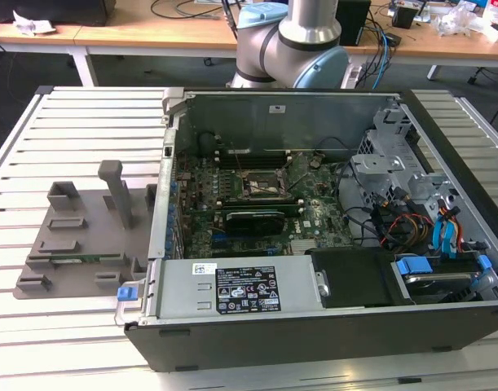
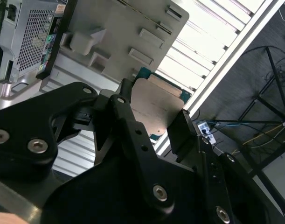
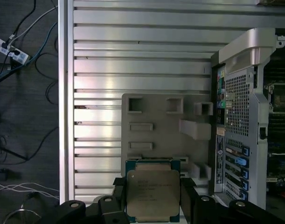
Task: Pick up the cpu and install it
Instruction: 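Pick up the cpu and move it towards the insertion slot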
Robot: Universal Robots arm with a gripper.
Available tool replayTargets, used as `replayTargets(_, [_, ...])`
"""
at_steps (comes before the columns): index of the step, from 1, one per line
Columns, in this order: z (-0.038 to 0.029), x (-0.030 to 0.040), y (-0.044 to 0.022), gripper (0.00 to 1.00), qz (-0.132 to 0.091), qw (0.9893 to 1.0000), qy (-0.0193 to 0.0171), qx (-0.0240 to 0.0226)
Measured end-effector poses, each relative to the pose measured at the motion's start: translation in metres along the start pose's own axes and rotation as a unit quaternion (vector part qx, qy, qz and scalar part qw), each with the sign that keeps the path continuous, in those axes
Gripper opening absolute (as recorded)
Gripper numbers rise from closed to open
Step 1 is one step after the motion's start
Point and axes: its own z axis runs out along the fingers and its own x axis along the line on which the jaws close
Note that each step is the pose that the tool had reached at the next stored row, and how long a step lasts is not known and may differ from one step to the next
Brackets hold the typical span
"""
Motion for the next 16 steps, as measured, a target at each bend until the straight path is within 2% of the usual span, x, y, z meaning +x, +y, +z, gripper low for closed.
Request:
replayTargets(3, [-0.006, -0.0002, 0.0012, 0.55, 0.0, 1.0, -0.0001, -0.0004])
replayTargets(9, [-0.0056, -0.0003, 0.0012, 0.55, 0.0, 1.0, 0.0, -0.0006])
replayTargets(10, [-0.0036, -0.0008, 0.0012, 0.55, 0.0, 1.0, 0.0, -0.0006])
replayTargets(12, [0.0044, -0.0013, 0.0015, 0.55, 0.0, 1.0, 0.0, -0.0006])
replayTargets(16, [0.0143, -0.0014, 0.0018, 0.55, 0.0, 1.0, 0.0, -0.0006])
